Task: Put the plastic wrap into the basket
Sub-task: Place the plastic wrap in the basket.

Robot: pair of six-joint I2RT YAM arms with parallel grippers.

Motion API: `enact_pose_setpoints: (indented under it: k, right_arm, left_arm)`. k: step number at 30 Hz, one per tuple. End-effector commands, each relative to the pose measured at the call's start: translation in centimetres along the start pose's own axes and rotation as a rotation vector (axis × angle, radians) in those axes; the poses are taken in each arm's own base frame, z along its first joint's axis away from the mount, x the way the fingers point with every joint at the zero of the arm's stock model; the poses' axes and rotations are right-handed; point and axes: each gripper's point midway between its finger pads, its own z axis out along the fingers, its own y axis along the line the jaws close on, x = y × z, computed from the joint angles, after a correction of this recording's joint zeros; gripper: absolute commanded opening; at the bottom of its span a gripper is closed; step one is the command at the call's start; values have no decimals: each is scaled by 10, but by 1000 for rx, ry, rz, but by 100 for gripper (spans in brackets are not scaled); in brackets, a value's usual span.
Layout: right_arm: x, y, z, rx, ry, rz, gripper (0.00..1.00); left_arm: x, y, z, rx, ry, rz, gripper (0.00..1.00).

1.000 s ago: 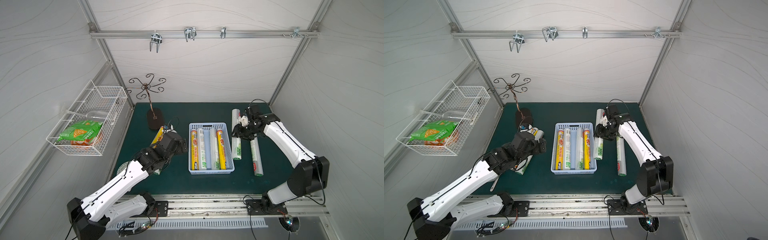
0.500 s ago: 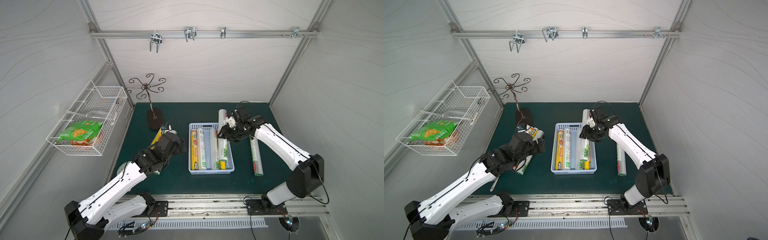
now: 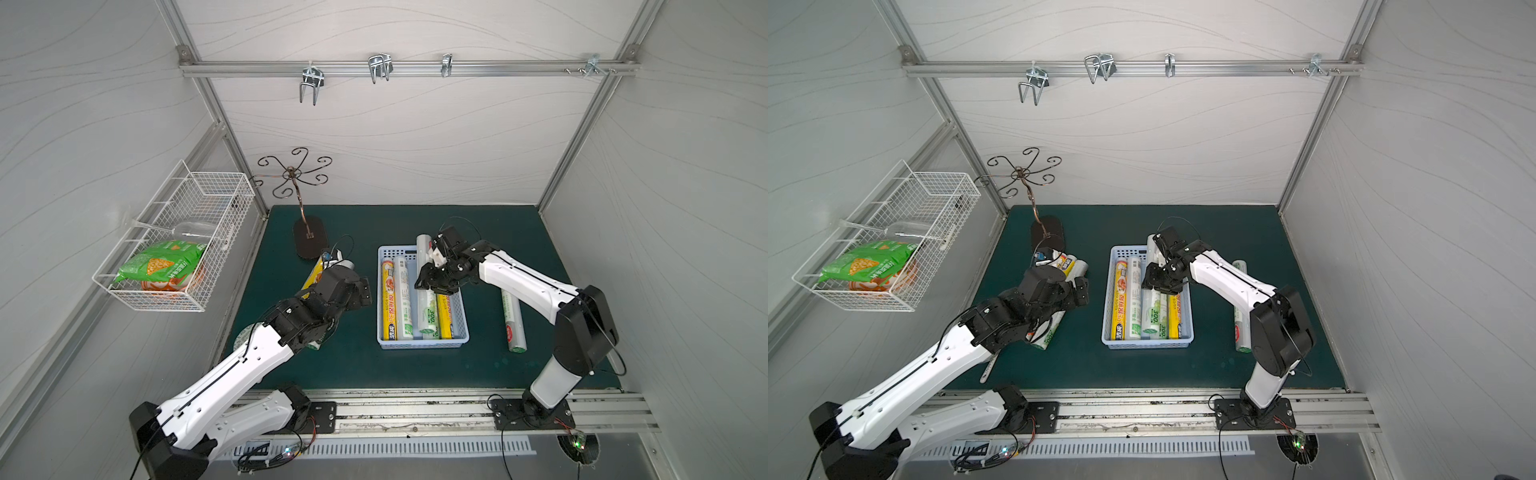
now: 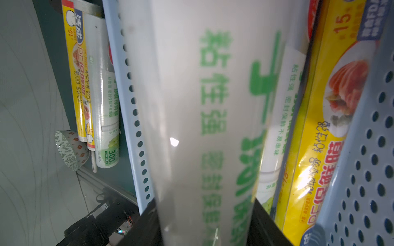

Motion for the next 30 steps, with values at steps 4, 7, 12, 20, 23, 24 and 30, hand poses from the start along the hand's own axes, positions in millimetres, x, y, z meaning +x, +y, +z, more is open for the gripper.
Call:
enact_pose_setpoints:
  k: [4,7,12,20,23,24,30]
  right_arm:
    - [-3,8,13,-9,-24,-25,35]
    - [-1,4,21,4,-13,-25,34]
    - [2,-3,32,25,7,-22,35]
    - [11,-5,46,39,32,-28,35]
    - [13,-6,51,47,43,-23,35]
    - [14,-7,53,51,46,-23,36]
    - [19,-10,61,72,66,-25,40]
  left_arm:
    - [-7,-2,-2,15,-27,-22,99]
    - [-6,0,-2,14,-29,-23,99]
    - [-2,-3,0,34,-18,-34,99]
    - [0,-1,0,28,-15,-23,99]
    - [-1,0,-1,25,-20,-22,99]
    - [-1,1,-1,24,-21,-21,99]
    - [-1,1,1,20,-20,-21,99]
